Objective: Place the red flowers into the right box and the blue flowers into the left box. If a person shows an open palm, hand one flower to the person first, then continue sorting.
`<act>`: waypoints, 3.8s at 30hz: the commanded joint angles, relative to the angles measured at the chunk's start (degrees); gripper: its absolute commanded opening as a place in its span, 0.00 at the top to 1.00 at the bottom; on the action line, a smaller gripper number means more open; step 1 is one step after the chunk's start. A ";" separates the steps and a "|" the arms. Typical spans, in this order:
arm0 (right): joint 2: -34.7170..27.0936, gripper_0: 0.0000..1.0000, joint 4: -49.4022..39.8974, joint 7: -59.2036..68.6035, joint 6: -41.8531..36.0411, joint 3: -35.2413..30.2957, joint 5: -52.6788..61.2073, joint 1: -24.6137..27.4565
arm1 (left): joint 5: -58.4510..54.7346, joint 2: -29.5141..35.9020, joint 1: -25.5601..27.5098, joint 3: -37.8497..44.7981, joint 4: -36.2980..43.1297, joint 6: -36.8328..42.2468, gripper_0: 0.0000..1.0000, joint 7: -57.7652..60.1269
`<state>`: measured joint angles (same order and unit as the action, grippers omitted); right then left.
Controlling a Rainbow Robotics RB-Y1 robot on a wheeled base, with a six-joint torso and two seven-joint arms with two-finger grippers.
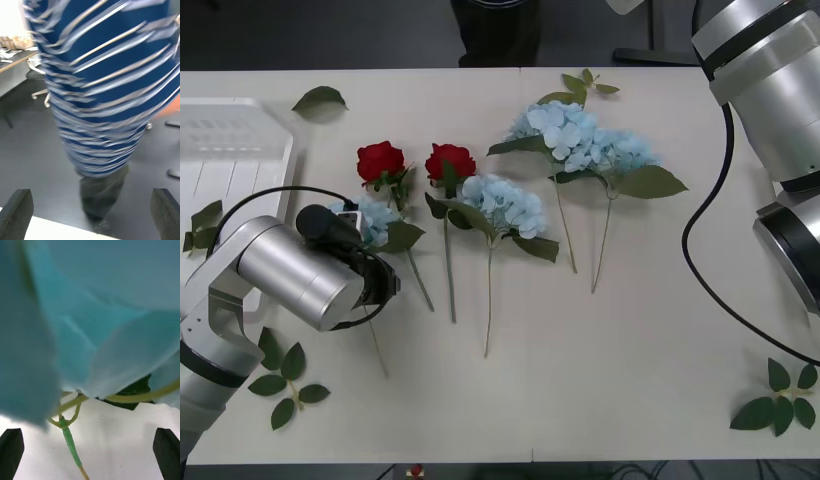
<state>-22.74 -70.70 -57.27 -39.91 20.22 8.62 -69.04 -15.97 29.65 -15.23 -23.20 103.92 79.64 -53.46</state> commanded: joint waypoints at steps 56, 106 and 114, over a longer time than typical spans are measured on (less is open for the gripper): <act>-2.49 0.10 -7.61 8.66 -35.94 8.87 18.18 27.47 | -0.29 -4.34 -2.96 1.14 -4.16 1.31 0.55 4.50; -7.58 1.00 -10.16 6.99 -33.39 7.47 21.43 27.47 | -1.26 18.95 -10.78 12.48 -4.34 6.23 1.00 -3.15; -14.97 1.00 -27.38 5.50 -50.88 -3.78 33.04 27.47 | 0.15 22.47 -11.14 12.56 -13.66 2.27 1.00 -4.29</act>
<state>-35.01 -93.33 -49.16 -88.01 19.34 39.22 -40.61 -17.07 51.17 -25.38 -11.34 91.24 82.38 -56.27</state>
